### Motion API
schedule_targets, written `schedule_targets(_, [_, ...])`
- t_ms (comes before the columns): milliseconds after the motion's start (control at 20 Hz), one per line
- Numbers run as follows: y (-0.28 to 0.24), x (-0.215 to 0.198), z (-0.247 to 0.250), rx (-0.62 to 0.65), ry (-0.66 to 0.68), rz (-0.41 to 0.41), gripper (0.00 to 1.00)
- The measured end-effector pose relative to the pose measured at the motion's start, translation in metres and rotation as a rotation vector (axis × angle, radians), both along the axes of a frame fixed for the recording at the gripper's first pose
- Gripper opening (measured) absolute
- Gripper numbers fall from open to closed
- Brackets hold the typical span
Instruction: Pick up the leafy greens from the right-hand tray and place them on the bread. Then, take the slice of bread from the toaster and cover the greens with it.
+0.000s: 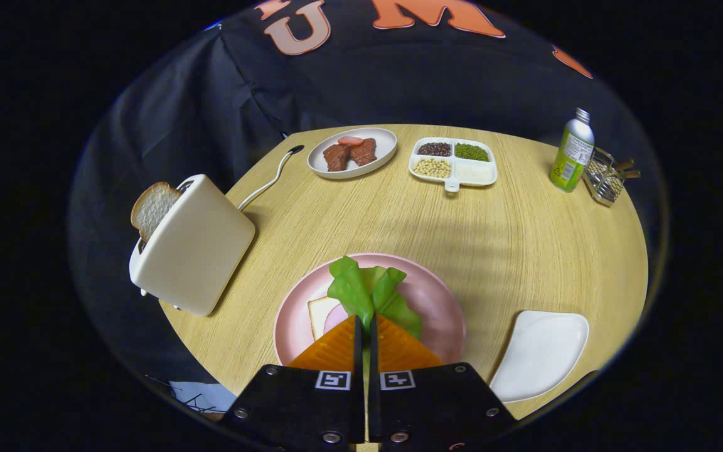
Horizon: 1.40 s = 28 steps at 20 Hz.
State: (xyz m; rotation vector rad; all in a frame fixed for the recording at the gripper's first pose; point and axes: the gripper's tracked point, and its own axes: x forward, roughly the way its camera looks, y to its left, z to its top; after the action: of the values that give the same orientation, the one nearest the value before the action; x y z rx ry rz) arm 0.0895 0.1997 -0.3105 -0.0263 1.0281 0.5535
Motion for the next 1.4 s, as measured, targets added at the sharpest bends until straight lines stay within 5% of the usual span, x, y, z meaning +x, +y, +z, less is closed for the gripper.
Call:
schedule_targets(450, [0.016,-0.001,-0.024,-0.01,0.042,-0.002,0.03])
schedule_targets(650, [0.026,-0.003,-0.024,0.01,0.045,0.007,0.12])
schedule_targets(950, [0.031,-0.008,-0.019,0.01,0.056,0.019,0.35])
schedule_targets(1400, [0.078,-0.012,0.069,0.079,-0.062,0.064,0.72])
